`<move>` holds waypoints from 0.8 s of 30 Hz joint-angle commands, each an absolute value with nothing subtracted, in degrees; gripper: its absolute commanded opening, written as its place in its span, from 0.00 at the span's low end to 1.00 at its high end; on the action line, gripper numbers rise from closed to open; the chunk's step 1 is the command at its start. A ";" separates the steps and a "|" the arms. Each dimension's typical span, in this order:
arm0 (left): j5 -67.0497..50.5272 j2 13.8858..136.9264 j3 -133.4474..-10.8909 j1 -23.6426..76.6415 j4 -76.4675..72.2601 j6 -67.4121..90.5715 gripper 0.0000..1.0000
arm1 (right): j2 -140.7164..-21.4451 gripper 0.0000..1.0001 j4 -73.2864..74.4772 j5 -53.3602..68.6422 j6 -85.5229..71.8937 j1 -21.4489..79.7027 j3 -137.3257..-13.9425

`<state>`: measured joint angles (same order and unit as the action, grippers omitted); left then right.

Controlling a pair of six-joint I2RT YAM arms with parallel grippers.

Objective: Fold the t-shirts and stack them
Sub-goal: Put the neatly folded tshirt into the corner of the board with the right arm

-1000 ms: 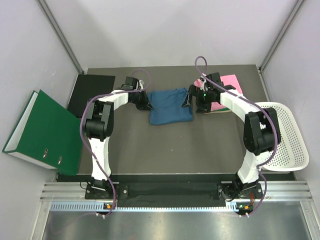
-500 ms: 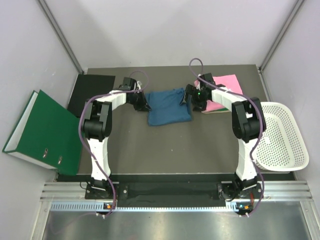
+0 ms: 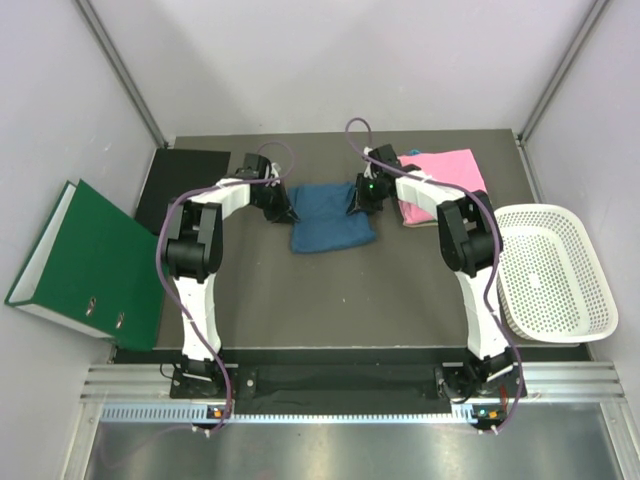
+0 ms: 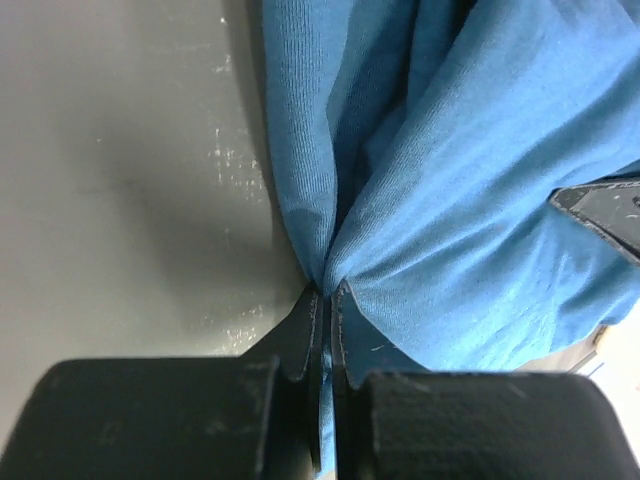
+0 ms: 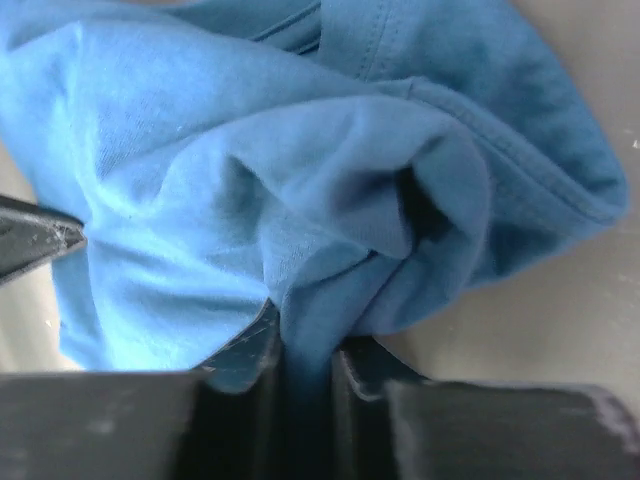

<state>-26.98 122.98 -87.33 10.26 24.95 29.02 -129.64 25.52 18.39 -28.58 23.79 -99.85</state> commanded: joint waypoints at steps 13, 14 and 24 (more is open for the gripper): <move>-15.38 105.56 -91.15 4.75 36.56 24.44 0.98 | -123.66 0.03 51.05 -3.24 -7.75 26.54 -125.74; -15.55 105.56 -90.10 4.49 36.65 24.35 0.99 | -123.84 0.04 52.46 -4.73 -7.21 26.46 -126.64; -17.14 105.30 -79.90 4.22 35.25 25.75 0.99 | -117.69 0.04 51.85 -5.80 -4.84 22.59 -124.80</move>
<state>-16.91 106.39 -83.20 3.90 35.22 25.39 -123.72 51.48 -4.49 -7.01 24.95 -124.86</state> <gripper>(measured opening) 0.985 0.087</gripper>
